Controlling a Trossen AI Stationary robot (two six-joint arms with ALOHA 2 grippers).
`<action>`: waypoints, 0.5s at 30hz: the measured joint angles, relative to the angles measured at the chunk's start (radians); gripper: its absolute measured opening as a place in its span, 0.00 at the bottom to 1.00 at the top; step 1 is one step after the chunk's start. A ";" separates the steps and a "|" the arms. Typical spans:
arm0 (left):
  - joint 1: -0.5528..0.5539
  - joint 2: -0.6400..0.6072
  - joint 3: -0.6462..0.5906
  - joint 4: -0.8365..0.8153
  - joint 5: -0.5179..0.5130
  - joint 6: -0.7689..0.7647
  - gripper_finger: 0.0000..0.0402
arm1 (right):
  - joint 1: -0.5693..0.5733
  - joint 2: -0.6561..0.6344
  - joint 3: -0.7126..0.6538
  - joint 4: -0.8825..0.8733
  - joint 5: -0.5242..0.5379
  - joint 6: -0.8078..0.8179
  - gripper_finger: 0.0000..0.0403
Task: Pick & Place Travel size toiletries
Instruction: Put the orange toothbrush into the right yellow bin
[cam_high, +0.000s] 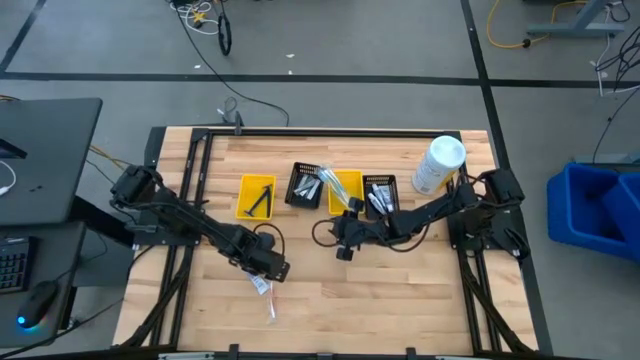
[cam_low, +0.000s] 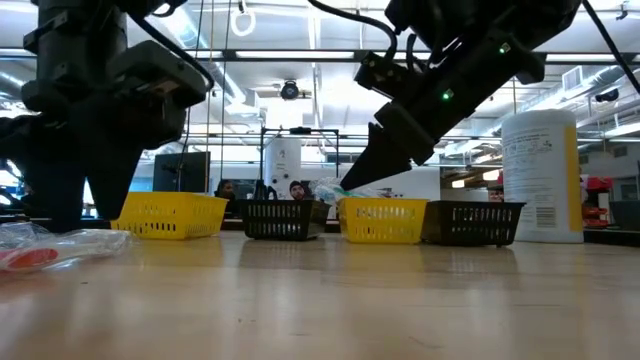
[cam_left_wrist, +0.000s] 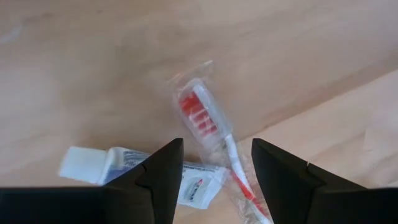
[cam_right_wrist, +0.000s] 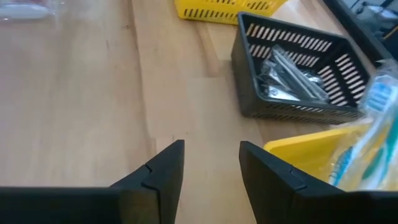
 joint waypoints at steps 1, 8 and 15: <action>0.000 0.000 -0.009 0.019 0.000 -0.001 0.49 | -0.004 0.000 0.000 0.000 -0.013 0.000 0.40; -0.001 0.000 -0.053 0.094 -0.035 0.003 0.49 | -0.037 0.000 0.000 0.000 -0.093 0.000 0.39; 0.000 0.000 -0.068 0.078 -0.081 0.031 0.48 | -0.043 0.000 0.000 0.000 -0.109 0.000 0.37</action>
